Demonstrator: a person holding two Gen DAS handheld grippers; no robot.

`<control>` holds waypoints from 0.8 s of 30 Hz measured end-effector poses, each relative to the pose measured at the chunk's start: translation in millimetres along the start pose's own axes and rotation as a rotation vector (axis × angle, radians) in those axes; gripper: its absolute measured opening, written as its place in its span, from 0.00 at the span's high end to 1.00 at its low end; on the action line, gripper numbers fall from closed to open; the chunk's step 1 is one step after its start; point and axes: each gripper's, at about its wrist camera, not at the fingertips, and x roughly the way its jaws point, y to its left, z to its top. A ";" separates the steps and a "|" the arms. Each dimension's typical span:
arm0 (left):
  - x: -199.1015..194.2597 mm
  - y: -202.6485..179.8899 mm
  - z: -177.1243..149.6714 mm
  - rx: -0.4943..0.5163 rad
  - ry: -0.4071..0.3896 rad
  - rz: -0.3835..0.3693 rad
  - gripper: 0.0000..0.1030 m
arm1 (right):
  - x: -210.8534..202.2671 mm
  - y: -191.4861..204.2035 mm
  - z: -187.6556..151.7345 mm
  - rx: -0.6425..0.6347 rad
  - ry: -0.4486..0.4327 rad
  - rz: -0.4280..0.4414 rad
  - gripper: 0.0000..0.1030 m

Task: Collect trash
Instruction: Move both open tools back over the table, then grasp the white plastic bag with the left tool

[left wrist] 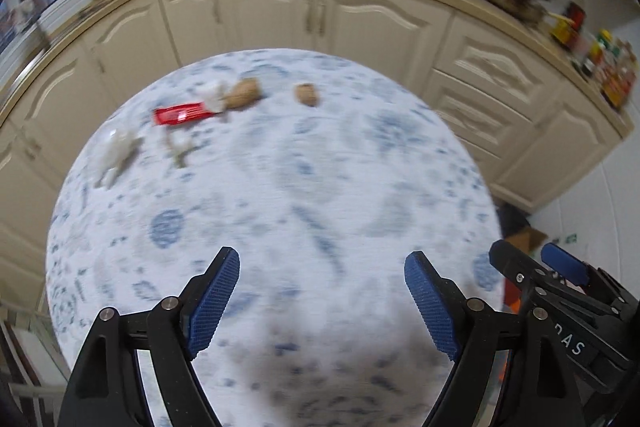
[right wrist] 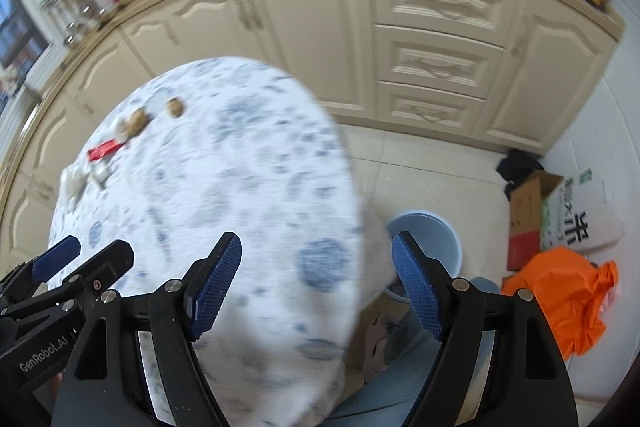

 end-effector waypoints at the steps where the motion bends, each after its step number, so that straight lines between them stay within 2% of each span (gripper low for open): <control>1: 0.0 10.0 1.0 -0.016 -0.001 0.010 0.21 | 3.1 10.9 1.2 -0.019 0.004 0.007 0.23; 11: 11.7 125.7 24.4 -0.168 0.009 0.127 0.19 | 38.4 111.6 22.0 -0.166 0.043 0.059 0.23; 16: 29.2 167.0 45.3 -0.164 0.002 0.237 0.15 | 56.1 152.0 35.8 -0.208 0.050 0.057 0.23; 24: 79.7 211.1 78.1 -0.104 0.055 0.176 0.14 | 87.3 200.4 48.8 -0.227 0.076 0.043 0.23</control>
